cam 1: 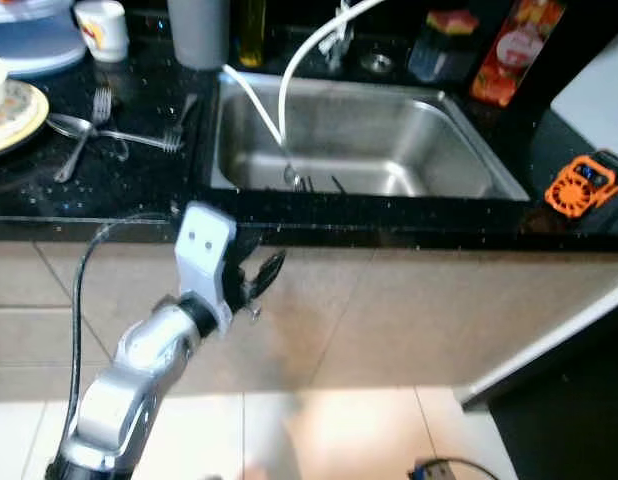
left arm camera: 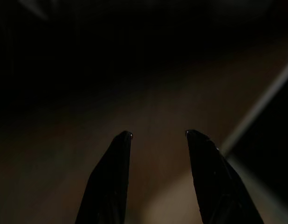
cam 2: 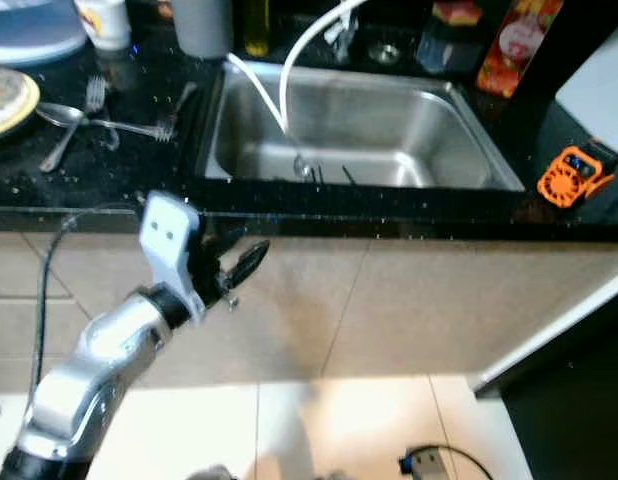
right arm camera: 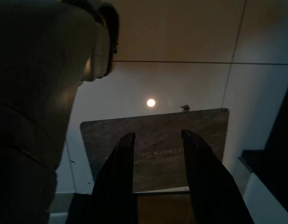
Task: Kitchen organization
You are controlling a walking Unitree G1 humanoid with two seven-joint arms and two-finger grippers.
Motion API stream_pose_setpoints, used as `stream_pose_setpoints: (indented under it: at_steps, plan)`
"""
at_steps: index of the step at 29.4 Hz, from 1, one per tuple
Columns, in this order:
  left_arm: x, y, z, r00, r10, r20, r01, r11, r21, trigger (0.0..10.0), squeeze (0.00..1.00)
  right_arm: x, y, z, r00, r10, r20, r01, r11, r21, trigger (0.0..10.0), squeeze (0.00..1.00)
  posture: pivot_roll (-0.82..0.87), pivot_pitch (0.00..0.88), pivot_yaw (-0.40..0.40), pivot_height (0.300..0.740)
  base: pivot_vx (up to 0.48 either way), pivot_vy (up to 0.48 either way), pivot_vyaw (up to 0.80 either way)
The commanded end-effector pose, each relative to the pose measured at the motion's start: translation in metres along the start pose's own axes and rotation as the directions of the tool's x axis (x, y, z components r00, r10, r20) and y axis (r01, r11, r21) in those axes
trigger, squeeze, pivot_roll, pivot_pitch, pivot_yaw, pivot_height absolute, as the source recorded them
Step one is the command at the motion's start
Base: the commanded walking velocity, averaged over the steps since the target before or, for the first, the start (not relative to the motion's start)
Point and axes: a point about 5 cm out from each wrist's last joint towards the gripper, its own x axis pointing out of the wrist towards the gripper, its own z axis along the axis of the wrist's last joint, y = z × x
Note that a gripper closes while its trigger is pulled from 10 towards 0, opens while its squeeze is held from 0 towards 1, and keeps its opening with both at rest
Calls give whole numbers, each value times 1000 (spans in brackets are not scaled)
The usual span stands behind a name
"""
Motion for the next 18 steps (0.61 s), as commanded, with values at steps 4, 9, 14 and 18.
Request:
stream_pose_setpoints:
  at_steps: [4, 9, 14, 18]
  plan:
    - [-10, 6, -59, 975, -16, -222, 6, 999, -45, 10000, 0, -1, -2, -5, 1000, -6, -16, 6, 1000, 0, 10000, 0, 144, 110, -75, 740, 0, 0, 0]
    - [-24, 15, -104, 918, 21, -397, -48, 997, -59, 10000, 0, 0, -1, -5, 1000, -2, -17, 2, 1000, -1, 10000, 0, 138, 116, -71, 740, 0, 0, 0]
    - [-37, 28, -142, 854, 99, -511, -182, 977, -114, 10000, 0, 0, -1, -4, 1000, -2, -11, 2, 1000, 1, 10000, 0, 134, 120, -67, 740, 0, 0, 0]
    - [-51, 40, -171, 786, 188, -589, -354, 918, -179, 10000, 0, 0, -2, -3, 1000, 0, -3, 0, 1000, 12, 10000, 0, 131, 119, -70, 740, 0, 0, 0]
